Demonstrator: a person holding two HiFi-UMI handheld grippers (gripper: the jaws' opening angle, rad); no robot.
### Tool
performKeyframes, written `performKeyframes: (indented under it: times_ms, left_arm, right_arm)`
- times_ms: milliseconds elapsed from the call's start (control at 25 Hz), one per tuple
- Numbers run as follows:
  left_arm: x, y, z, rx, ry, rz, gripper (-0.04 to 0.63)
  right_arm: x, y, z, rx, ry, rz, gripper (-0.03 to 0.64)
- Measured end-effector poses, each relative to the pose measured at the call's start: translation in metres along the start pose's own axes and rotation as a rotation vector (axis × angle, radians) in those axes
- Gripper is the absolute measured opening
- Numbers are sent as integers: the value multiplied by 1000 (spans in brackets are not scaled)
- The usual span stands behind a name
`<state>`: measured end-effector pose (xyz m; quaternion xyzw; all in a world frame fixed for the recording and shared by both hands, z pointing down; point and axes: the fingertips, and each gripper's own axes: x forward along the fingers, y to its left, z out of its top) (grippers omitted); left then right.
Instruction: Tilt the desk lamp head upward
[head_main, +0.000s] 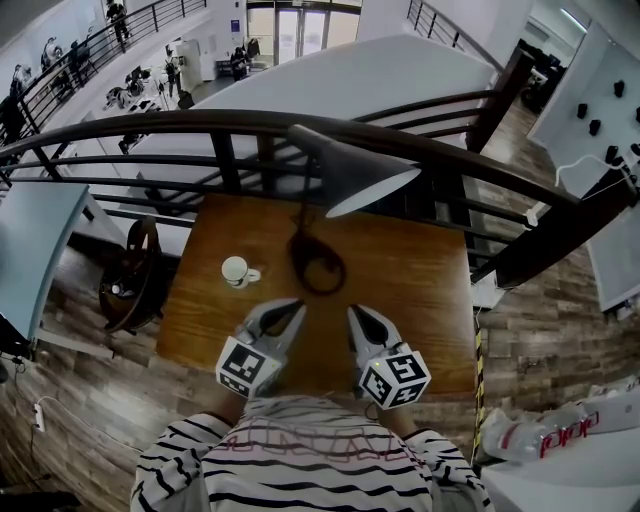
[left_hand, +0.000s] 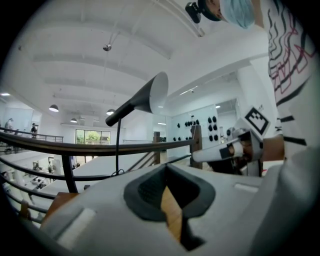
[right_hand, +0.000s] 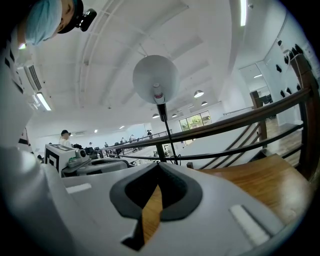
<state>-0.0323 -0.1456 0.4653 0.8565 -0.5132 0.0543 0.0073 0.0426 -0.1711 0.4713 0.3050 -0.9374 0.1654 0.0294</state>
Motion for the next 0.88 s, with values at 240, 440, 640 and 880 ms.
performKeyframes:
  times_ms: [240, 440, 640, 880]
  left_arm:
    - [-2, 2, 0, 6, -7, 8, 3]
    - [-4, 1, -4, 9, -4, 10, 5]
    - [-5, 1, -3, 5, -6, 17, 4]
    - [-6, 3, -5, -5, -1, 20, 3]
  right_arm:
    - [1, 2, -2, -15, 8, 5, 0]
    - [1, 3, -5, -22, 14, 4, 0]
    - [1, 4, -3, -27, 13, 4, 0]
    - [3, 6, -3, -27, 17, 8, 0]
